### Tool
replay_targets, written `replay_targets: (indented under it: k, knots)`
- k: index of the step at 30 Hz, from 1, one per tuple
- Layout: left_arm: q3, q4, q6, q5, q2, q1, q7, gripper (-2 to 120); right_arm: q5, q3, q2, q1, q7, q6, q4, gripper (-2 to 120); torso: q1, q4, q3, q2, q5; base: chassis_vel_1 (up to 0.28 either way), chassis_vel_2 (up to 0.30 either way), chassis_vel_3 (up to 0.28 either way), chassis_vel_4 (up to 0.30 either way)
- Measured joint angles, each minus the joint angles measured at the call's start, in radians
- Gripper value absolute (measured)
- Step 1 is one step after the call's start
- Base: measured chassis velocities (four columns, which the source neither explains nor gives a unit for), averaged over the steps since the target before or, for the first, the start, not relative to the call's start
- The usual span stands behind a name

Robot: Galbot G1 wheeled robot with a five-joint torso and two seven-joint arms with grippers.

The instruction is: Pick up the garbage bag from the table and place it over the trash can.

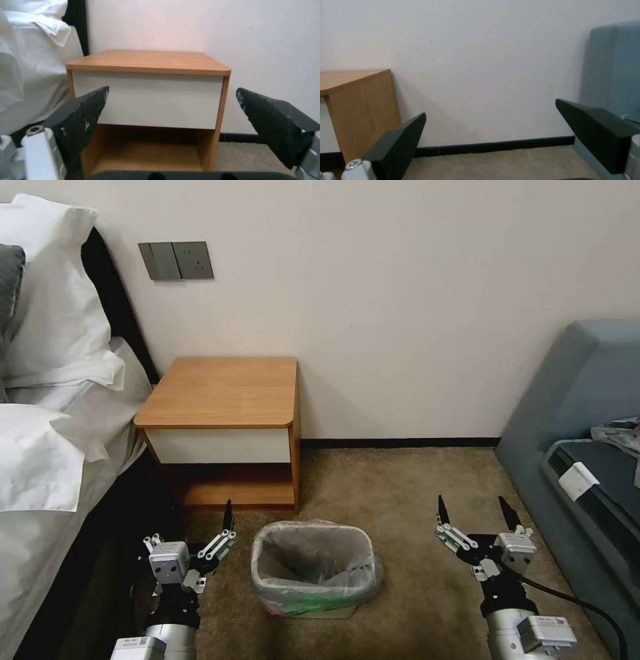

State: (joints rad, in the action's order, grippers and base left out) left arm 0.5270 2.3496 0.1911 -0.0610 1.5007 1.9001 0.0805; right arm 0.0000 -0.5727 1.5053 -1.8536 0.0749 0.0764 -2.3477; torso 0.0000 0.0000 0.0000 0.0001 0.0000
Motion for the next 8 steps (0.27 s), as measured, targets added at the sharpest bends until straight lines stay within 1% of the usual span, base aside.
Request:
replay_targets:
  k: [8]
  knots:
    - [0.0, -0.001, 0.0, 0.0, 0.0, 0.0, 0.0, 100, 0.0, 0.001, -0.001, 0.001, 0.0, 0.0, 0.001, 100, 0.0, 0.0, 0.0, 0.0, 0.0, 0.0, 0.0, 0.0, 0.0]
